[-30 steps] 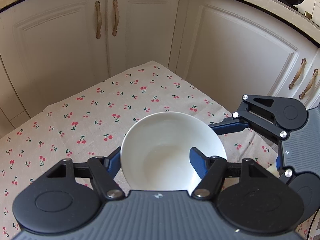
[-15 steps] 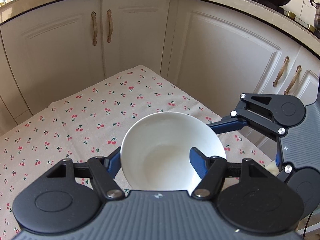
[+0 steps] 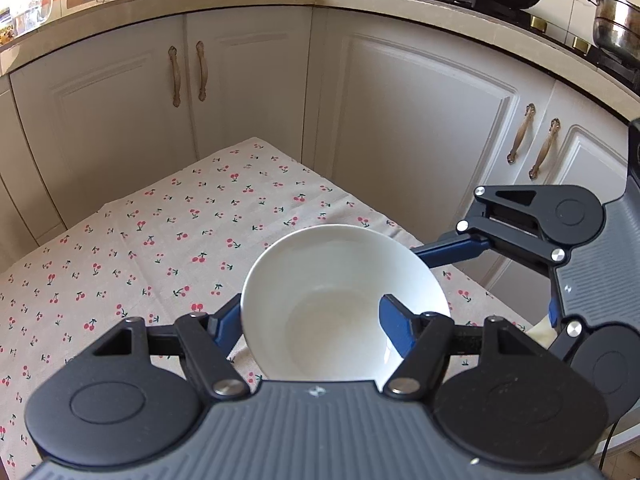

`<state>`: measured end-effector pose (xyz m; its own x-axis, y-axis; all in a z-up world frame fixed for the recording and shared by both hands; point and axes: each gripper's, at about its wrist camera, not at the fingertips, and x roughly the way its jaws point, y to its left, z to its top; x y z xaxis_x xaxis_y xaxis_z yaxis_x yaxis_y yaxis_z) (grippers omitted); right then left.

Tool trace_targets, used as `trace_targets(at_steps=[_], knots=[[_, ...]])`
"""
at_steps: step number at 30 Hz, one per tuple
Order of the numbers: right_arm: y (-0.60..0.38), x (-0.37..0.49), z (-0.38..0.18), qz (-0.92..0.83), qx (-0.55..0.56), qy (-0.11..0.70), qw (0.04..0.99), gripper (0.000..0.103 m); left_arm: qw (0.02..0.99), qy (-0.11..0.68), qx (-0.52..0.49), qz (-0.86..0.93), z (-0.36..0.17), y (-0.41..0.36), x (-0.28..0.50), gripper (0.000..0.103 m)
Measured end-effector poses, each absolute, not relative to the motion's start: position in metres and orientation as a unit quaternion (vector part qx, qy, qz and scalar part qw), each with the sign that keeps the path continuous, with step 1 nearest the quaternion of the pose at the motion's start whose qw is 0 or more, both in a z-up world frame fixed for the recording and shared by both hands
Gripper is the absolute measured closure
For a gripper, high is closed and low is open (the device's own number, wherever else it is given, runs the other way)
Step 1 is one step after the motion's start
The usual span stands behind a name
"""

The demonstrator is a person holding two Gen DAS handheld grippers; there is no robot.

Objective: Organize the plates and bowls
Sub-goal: 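Lift the white bowl with the left tool and carry it over the nested bowls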

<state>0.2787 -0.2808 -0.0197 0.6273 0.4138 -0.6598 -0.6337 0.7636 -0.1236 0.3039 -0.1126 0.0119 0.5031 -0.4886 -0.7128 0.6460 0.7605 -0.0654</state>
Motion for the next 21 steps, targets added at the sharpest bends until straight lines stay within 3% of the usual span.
trace_targets(at_steps=[21], knots=[[-0.278, 0.204, -0.004, 0.292, -0.191, 0.306, 0.886, 0.012, 0.860, 0.364, 0.104, -0.341, 0.025, -0.103, 0.234, 0.033]])
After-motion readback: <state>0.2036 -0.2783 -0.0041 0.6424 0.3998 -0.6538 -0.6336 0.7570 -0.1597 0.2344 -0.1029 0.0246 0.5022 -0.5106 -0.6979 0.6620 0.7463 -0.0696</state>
